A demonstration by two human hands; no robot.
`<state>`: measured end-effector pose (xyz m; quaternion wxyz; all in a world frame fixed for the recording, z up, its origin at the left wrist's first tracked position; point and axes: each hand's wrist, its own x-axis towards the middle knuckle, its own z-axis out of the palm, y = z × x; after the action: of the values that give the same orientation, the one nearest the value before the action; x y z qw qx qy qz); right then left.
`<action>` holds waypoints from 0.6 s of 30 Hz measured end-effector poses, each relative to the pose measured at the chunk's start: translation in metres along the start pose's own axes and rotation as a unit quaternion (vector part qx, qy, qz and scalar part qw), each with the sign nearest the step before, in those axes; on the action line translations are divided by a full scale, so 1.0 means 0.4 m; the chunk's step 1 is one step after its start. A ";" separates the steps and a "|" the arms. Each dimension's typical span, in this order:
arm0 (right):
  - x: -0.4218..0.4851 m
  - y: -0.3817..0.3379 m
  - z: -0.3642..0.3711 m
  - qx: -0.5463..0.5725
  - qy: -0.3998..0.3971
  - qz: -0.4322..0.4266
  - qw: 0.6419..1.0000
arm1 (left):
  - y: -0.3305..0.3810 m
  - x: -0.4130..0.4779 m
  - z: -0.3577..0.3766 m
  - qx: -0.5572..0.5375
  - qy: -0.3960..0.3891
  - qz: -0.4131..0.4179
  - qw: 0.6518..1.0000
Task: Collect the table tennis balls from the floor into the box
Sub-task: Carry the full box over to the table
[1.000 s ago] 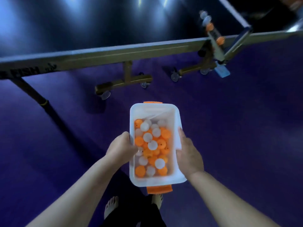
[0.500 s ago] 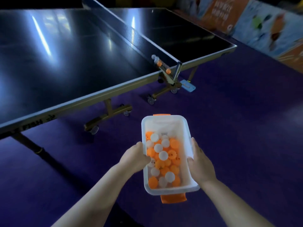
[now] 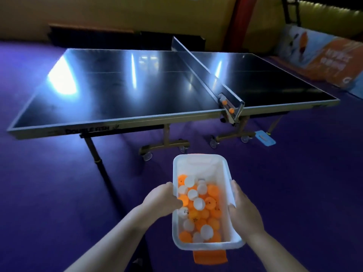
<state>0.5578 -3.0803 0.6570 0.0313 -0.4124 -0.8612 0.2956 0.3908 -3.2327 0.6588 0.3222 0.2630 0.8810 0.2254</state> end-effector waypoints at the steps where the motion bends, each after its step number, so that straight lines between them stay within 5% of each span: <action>1: -0.015 0.001 -0.002 -0.002 -0.008 -0.012 1.000 | -0.007 -0.033 0.008 -0.014 0.007 -0.005 1.000; 10: -0.152 -0.054 0.033 0.013 -0.073 -0.084 0.994 | -0.097 -0.244 0.019 -0.043 0.056 -0.029 0.997; 18: -0.273 -0.075 0.017 0.004 -0.046 -0.090 0.995 | -0.143 -0.334 0.026 -0.068 0.068 -0.021 0.995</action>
<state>0.6070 -3.1776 0.6881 0.0198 -0.3192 -0.8942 0.3133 0.4671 -3.3552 0.6792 0.2836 0.2062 0.8888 0.2951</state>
